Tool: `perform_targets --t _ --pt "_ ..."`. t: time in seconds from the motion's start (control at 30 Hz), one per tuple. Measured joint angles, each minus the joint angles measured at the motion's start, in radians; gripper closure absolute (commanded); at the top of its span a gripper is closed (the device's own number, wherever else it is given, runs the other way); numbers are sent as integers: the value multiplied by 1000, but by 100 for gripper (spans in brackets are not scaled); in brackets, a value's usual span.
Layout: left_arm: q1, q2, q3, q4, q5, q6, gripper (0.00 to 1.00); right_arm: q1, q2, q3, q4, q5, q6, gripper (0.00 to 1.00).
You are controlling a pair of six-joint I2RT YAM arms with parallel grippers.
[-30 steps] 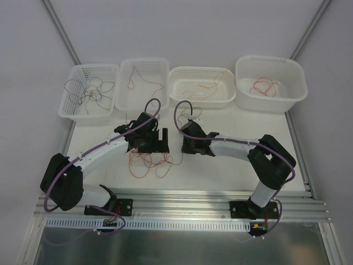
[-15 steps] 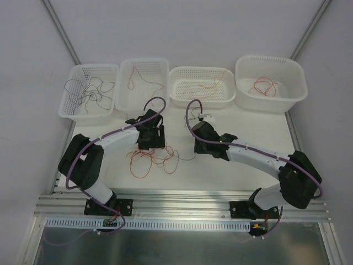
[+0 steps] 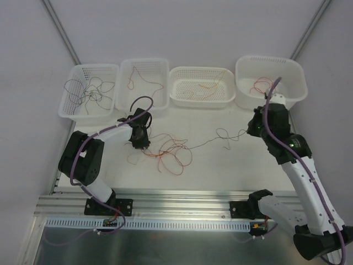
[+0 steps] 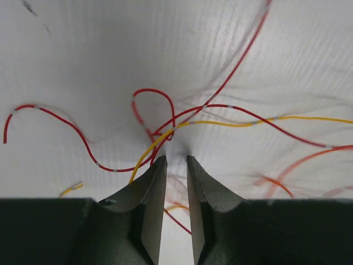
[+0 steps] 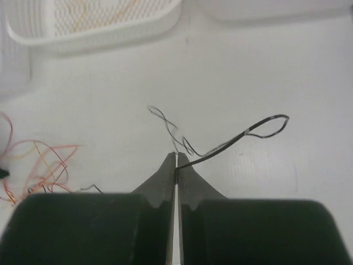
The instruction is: Untangle the cables
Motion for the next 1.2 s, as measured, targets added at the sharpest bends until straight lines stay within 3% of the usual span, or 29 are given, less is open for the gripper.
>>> perform_targets --t 0.3,0.5,0.67,0.77,0.8,0.93,1.07,1.2 --pt "42 -29 -35 13 -1 5 84 -275 -31 401 -115 -132 -134 99" --pt "57 -50 -55 19 0 6 84 -332 23 601 -135 -306 -140 99" --pt "57 -87 -85 8 -4 18 83 -333 49 619 -116 -490 -129 99" --pt "57 -129 -105 -10 -10 30 70 -333 54 581 -114 -546 -116 99" --pt "57 -148 -111 -14 -8 38 56 -333 56 562 -113 -565 -112 99" --pt "55 -257 -120 -30 35 66 27 -333 55 440 -99 -628 -92 99" --pt "14 -394 -119 -24 100 115 17 -332 61 291 -102 -652 -75 99" --pt "-144 -467 -95 7 166 184 15 -318 80 172 -104 -654 -67 99"
